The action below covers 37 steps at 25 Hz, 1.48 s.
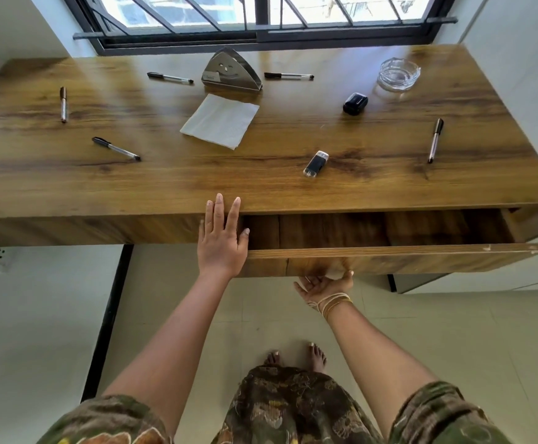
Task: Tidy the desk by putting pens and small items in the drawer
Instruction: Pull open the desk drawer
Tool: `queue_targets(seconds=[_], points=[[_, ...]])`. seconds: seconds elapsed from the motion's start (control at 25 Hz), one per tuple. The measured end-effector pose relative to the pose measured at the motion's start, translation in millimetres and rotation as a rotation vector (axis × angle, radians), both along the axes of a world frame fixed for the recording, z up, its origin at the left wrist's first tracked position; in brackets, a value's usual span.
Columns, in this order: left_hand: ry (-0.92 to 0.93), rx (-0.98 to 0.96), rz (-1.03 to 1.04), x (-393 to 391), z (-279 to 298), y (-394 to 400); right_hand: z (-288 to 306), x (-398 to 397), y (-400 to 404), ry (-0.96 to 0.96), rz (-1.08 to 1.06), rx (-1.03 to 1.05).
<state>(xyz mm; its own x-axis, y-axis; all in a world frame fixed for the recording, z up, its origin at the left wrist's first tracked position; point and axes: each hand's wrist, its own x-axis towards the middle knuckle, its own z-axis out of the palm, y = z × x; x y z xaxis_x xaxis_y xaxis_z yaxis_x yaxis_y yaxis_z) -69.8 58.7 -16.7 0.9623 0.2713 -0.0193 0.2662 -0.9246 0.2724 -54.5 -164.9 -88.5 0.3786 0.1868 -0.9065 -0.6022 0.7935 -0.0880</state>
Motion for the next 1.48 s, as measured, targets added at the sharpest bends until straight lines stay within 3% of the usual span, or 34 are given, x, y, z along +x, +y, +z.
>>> queue_targets(seconds=[0.16,0.24,0.32,0.44,0.48,0.56,0.6,0.68,1.08,1.48], points=[[0.041,0.017,0.056,-21.3,0.6,-35.1,34.8,-13.2,2.9,0.07,-0.003,-0.239],[0.047,0.04,0.012,-29.0,2.0,-52.0,67.3,-21.3,19.5,-0.018,-0.034,-0.586],[0.058,0.044,-0.078,-34.9,4.4,-63.9,100.1,-29.9,30.6,-0.28,0.007,-1.085],[0.064,0.06,-0.103,-43.0,7.8,-76.3,105.2,-36.2,23.9,-1.022,0.449,-1.709],[0.062,0.072,-0.089,-45.4,9.6,-78.4,96.2,-33.8,16.8,-1.144,0.665,-1.845],[0.061,0.085,-0.078,-51.7,12.6,-80.2,79.9,-30.2,1.9,-1.208,1.089,-2.007],[0.053,0.084,-0.081,-55.6,14.5,-81.4,74.5,-31.5,-4.9,-1.214,1.271,-2.048],[0.046,0.075,-0.083,-67.0,15.9,-82.8,69.9,-41.0,-16.6,-1.258,1.422,-2.085],[0.041,0.053,-0.056,-141.3,2.9,-99.1,58.4,-121.0,-47.4,-1.42,1.514,-2.156],[0.075,0.054,-0.096,-220.0,1.9,-113.6,55.5,-209.3,-57.1,-1.276,1.51,-2.227]])
